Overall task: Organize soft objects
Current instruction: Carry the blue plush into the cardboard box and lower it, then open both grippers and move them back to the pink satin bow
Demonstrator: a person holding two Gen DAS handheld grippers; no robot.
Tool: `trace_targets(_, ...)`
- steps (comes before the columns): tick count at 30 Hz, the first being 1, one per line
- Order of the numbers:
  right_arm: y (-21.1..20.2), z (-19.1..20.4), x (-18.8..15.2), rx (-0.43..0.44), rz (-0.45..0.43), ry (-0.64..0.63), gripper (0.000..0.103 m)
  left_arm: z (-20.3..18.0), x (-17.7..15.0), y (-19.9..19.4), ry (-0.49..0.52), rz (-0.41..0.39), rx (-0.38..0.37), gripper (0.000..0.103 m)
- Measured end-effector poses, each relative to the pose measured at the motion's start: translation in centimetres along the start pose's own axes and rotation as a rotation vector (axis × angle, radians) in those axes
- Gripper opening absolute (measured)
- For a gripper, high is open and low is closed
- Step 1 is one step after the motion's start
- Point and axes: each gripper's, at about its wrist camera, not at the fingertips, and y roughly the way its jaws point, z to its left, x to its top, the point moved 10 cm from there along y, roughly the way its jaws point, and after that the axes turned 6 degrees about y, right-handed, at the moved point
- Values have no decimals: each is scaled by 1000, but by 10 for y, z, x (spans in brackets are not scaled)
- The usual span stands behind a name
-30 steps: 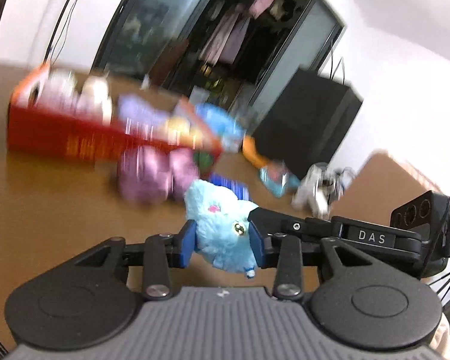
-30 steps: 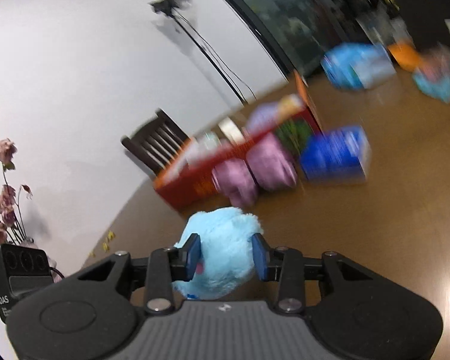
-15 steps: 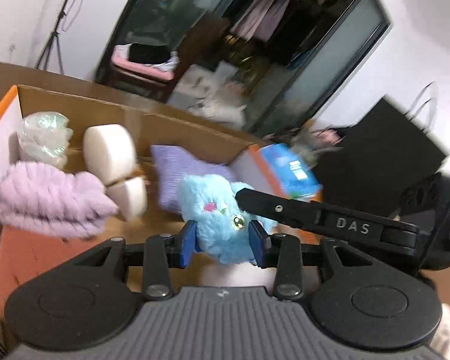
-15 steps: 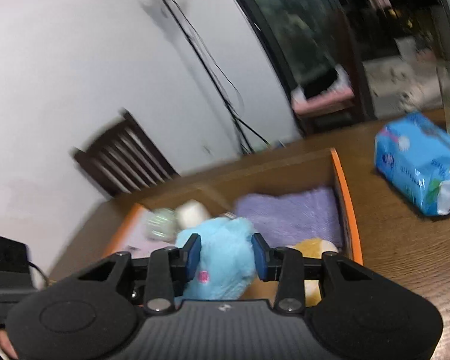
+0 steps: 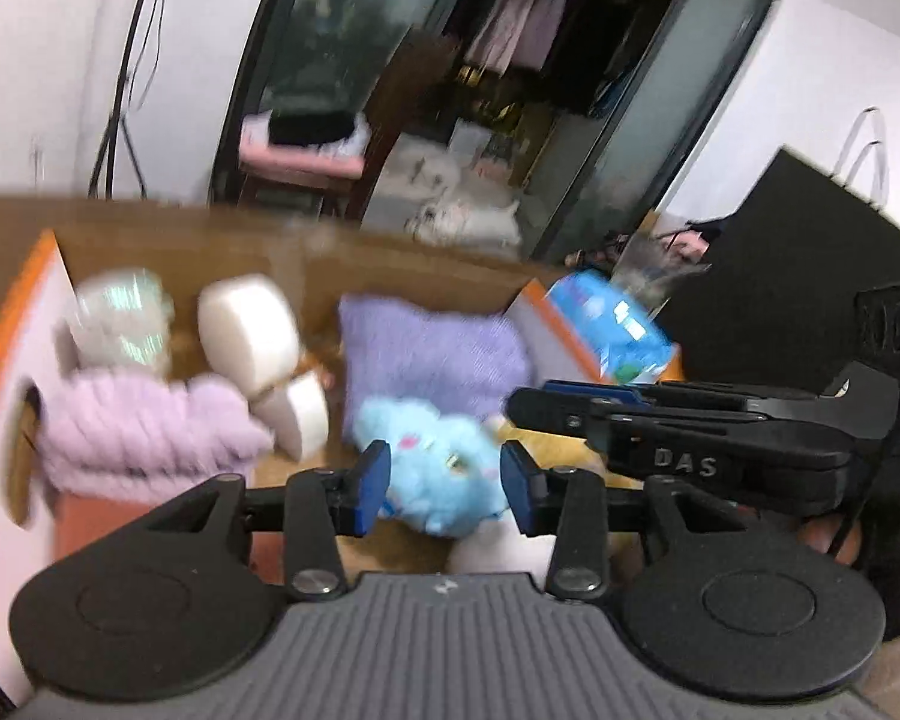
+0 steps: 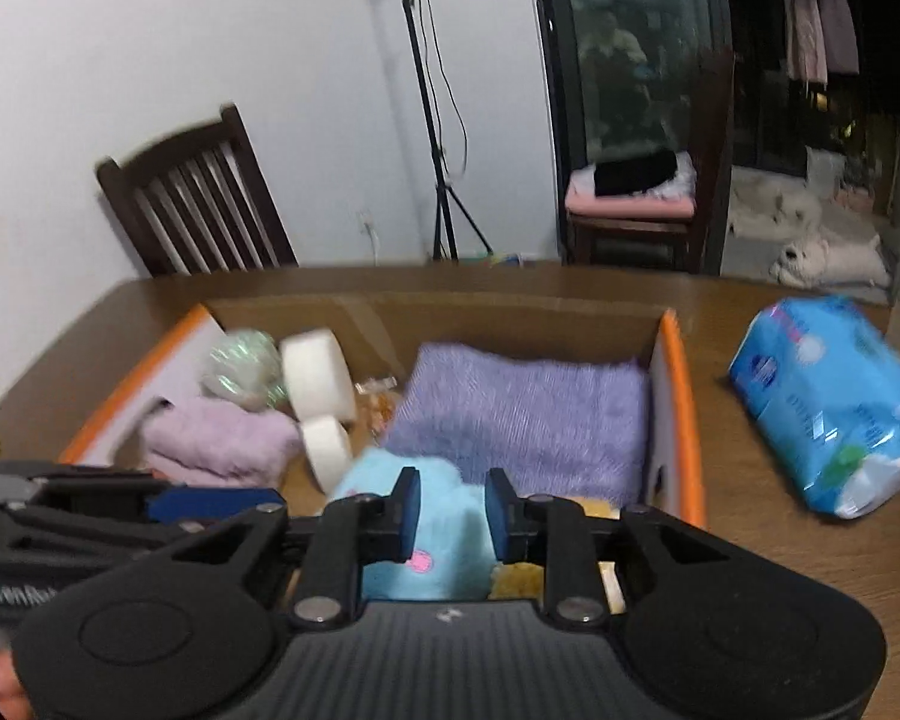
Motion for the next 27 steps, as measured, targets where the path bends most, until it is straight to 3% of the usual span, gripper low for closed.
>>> trace_targets(5, -74, 0, 20, 6, -103, -22, 24, -20, 12, -69, 76, -102, 73, 47)
trace_targets(8, -119, -1, 18, 12, -153, -27, 31, -35, -4, -119, 153, -182, 176, 54)
trace_targets(11, -172, 2, -4, 31, -218, -40, 41, -51, -35, -163, 192, -253, 219, 67)
trace_targets(13, -202, 7, -27, 58, -262, -52, 59, -62, -63, -187, 182, -292, 232, 73)
trace_targets(15, -224, 11, -58, 92, -290, -50, 66, -70, -91, -201, 162, -301, 254, 73)
trace_targets(21, -256, 13, -159, 118, -288, 23, 66, -87, -181, -229, 124, -271, 295, 82)
trace_targets(23, -258, 14, -194, 114, -266, 60, 66, -88, -208, -228, 92, -217, 262, 82)
trace_targets(27, -251, 14, -243, 82, -218, 87, 66, -89, -239, -222, 73, -157, 261, 82)
